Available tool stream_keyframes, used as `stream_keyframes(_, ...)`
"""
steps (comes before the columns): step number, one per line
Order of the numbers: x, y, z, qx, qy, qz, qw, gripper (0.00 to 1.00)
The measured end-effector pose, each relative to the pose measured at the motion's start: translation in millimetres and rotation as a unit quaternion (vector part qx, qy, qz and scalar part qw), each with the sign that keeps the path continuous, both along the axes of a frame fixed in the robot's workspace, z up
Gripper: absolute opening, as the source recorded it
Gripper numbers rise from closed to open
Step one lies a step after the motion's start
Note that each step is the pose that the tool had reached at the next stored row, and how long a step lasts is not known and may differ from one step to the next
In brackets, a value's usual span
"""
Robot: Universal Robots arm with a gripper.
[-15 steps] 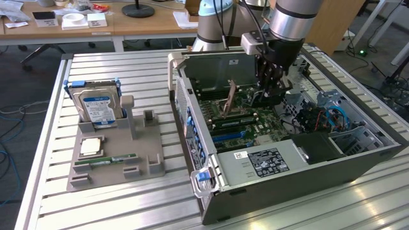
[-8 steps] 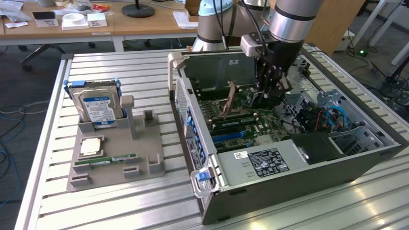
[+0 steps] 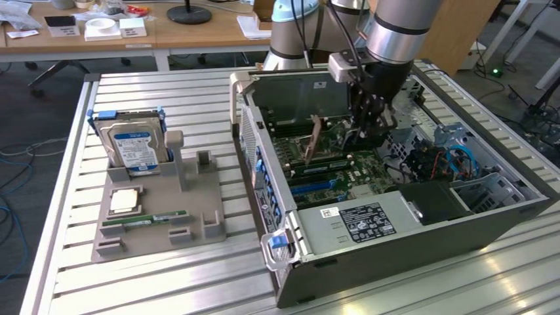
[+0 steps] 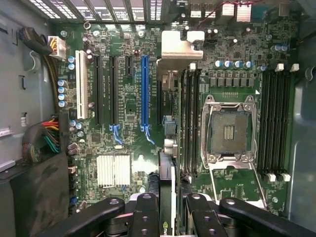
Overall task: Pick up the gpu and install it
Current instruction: 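Insert the gpu into the slot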
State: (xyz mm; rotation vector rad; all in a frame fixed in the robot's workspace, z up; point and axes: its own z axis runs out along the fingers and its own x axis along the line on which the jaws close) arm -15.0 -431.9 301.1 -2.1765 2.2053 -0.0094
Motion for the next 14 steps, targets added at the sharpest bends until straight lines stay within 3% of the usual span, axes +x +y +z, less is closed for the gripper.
stream_keyframes(14,0.0,0.0,-8.1,0.0000,0.0000,0.000,1.0000,0.26)
